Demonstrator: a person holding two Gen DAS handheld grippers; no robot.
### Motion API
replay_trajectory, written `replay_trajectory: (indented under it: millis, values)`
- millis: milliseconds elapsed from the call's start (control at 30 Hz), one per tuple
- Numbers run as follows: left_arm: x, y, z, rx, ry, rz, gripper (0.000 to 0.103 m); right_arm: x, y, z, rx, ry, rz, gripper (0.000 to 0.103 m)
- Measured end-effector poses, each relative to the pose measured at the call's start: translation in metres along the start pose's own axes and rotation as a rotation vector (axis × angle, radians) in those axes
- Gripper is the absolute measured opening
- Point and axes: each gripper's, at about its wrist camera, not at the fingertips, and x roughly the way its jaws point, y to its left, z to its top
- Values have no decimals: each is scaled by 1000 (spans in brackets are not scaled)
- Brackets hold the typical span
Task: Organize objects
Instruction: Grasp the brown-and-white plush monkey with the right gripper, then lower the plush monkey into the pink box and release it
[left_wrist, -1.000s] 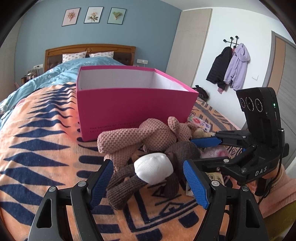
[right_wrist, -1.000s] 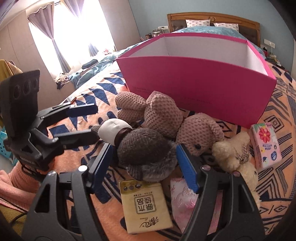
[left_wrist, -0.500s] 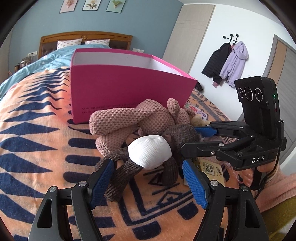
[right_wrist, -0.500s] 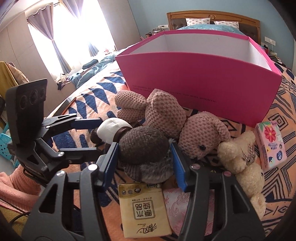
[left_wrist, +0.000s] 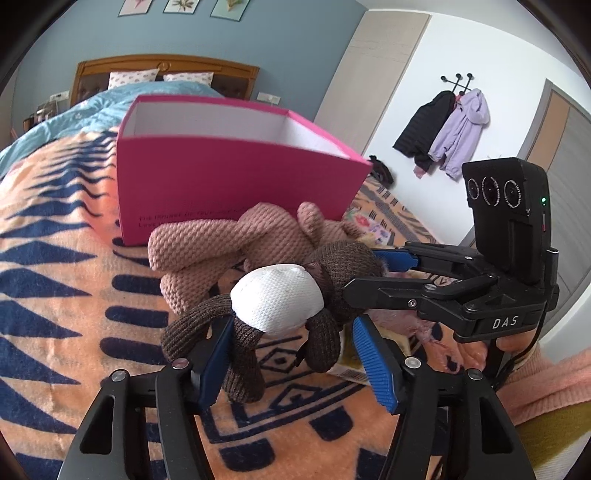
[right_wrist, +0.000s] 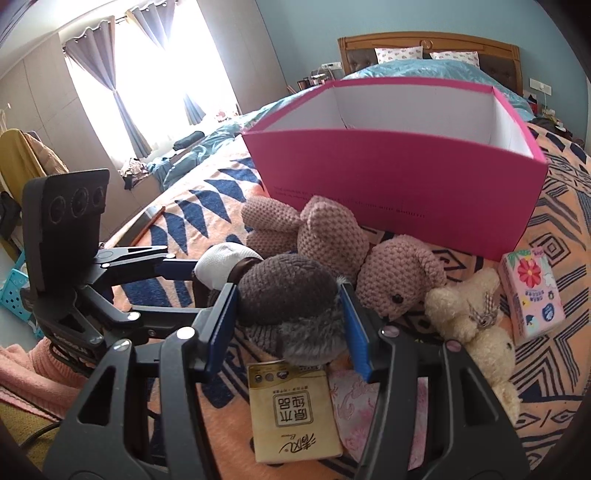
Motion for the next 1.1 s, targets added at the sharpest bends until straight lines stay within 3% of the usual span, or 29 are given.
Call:
replay_trajectory:
  millis: [333, 667, 867, 1100]
  values:
    - [-30, -23, 28, 78, -101, 17, 66, -33, 9, 20, -57, -84, 11, 57]
    - [-44, -27, 95, 156, -199, 97, 66, -53, 6, 74, -147, -192, -19, 57]
    - [-34, -11, 139, 164, -219, 146, 66, -46, -11, 119, -168, -225, -23, 57]
    - [-5, 20, 175, 133, -196, 188, 66, -17, -37, 154, -160, -193, -27, 57]
